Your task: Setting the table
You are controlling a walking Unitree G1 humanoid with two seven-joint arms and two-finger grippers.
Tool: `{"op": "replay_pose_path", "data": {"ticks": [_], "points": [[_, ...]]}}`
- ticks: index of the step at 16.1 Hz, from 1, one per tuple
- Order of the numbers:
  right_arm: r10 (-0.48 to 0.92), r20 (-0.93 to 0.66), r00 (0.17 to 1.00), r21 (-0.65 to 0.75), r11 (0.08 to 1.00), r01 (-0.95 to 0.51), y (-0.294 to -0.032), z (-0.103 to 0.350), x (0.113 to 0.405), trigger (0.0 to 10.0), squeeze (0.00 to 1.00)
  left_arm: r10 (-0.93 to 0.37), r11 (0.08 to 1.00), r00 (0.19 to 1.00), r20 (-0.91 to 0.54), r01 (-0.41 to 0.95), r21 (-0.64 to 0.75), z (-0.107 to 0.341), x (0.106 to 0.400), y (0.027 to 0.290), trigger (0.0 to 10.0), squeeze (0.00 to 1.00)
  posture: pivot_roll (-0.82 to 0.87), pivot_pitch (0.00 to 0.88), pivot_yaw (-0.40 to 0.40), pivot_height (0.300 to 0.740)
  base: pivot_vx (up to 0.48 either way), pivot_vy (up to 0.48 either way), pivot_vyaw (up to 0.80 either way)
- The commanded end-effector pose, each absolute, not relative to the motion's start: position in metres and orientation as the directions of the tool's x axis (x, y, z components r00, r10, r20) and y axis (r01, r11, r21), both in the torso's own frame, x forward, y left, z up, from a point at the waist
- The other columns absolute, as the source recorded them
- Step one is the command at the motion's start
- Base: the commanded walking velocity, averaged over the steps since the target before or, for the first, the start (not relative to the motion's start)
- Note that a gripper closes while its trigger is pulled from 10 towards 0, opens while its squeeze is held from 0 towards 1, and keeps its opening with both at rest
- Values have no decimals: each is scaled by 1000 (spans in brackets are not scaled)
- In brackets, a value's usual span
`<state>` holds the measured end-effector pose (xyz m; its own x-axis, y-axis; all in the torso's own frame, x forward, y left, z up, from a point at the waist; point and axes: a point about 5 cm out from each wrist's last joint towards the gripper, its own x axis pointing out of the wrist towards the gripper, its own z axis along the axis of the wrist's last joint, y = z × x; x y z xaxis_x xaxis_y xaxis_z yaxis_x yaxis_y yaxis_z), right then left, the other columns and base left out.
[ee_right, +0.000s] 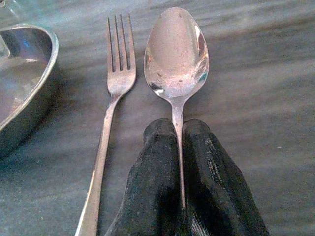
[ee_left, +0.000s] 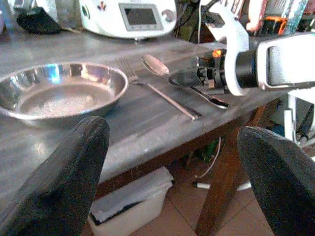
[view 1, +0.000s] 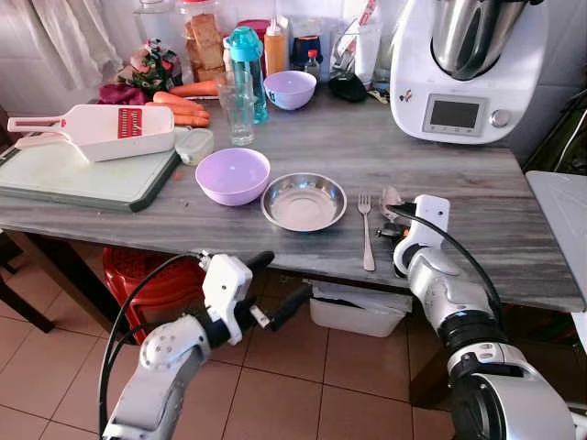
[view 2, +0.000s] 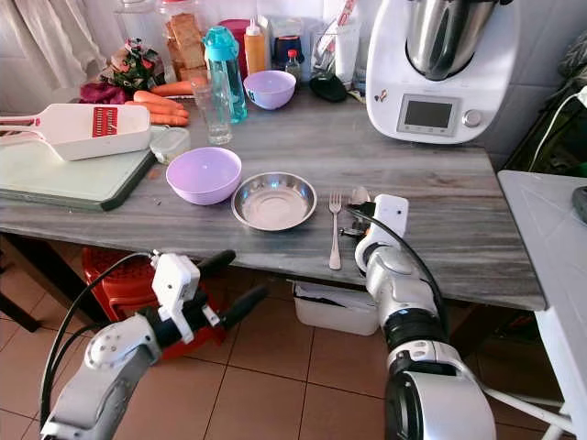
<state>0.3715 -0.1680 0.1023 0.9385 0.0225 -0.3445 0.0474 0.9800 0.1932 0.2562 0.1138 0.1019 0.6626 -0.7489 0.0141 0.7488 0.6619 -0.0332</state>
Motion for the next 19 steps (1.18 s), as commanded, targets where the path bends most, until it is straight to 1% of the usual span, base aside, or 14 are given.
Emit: {"op": "replay_pose_path", "data": {"ticks": [1, 13, 14, 15, 19], "points": [[38, -338, 940, 187, 982, 27, -160, 105, 374, 10000, 0, -746, 665, 665, 13, 746, -24, 105, 255, 116, 10000, 0, 90, 76, 24, 740, 0, 0, 0], [33, -344, 938, 186, 982, 33, -159, 100, 376, 10000, 0, -745, 666, 667, 5, 745, -35, 105, 255, 119, 10000, 0, 102, 69, 21, 740, 0, 0, 0], [38, -344, 938, 193, 981, 31, -157, 100, 376, 10000, 937, -744, 667, 668, 4, 744, -36, 105, 255, 119, 10000, 0, 103, 68, 21, 740, 0, 0, 0], [39, -343, 939, 198, 980, 32, -156, 99, 376, 10000, 1000, -744, 668, 669, 3, 743, -36, 105, 255, 120, 10000, 0, 104, 68, 21, 740, 0, 0, 0], [35, -339, 940, 207, 978, 38, -155, 99, 376, 10000, 1000, -756, 654, 655, 6, 756, -41, 105, 254, 119, 10000, 0, 102, 63, 24, 740, 0, 0, 0]]}}
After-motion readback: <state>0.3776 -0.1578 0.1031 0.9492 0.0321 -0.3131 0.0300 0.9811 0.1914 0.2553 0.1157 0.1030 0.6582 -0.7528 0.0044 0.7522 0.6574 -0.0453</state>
